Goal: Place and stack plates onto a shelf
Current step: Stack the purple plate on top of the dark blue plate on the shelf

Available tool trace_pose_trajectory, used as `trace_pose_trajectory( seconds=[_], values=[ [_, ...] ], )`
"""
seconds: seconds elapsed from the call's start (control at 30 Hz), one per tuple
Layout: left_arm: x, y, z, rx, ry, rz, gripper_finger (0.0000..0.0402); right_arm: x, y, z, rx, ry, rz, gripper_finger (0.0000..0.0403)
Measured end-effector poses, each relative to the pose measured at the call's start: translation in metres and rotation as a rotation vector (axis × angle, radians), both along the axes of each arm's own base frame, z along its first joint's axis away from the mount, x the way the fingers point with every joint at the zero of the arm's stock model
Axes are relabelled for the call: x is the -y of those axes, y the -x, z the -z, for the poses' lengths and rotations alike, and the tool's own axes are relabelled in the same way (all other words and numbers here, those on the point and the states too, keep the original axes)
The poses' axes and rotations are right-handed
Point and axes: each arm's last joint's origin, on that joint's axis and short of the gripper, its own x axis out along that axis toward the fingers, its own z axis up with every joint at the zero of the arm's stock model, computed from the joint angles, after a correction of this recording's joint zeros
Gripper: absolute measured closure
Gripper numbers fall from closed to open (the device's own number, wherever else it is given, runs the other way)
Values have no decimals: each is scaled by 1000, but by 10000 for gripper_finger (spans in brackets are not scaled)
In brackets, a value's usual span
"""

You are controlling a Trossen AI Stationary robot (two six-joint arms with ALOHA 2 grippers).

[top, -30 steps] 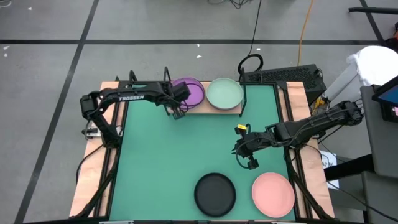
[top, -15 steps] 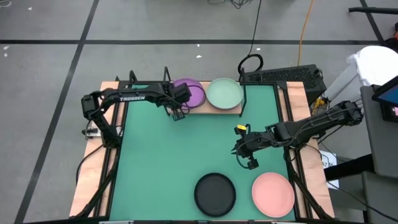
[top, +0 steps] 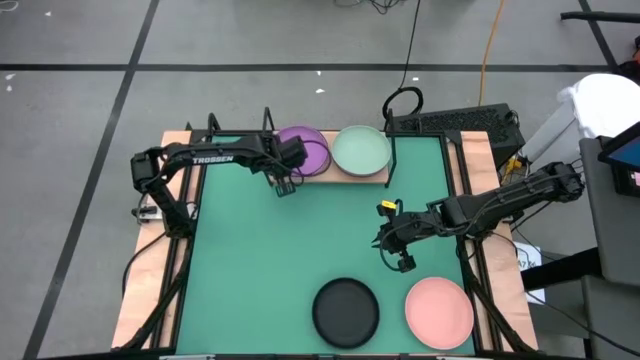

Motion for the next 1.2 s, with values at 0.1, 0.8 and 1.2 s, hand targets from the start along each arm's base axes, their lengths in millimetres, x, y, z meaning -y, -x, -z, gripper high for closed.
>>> trace_pose_trajectory(
  seconds=[0.1,0.8,1.2],
  values=[
    [3,-2,0,-2,-21,1,399,0,0,0,0,0,0,371],
    [13,11,-17,20,30,20,399,0,0,0,-1,0,0,371],
    [8,5,-9,49,5,31,399,0,0,0,-1,-2,2,371]
  ],
)
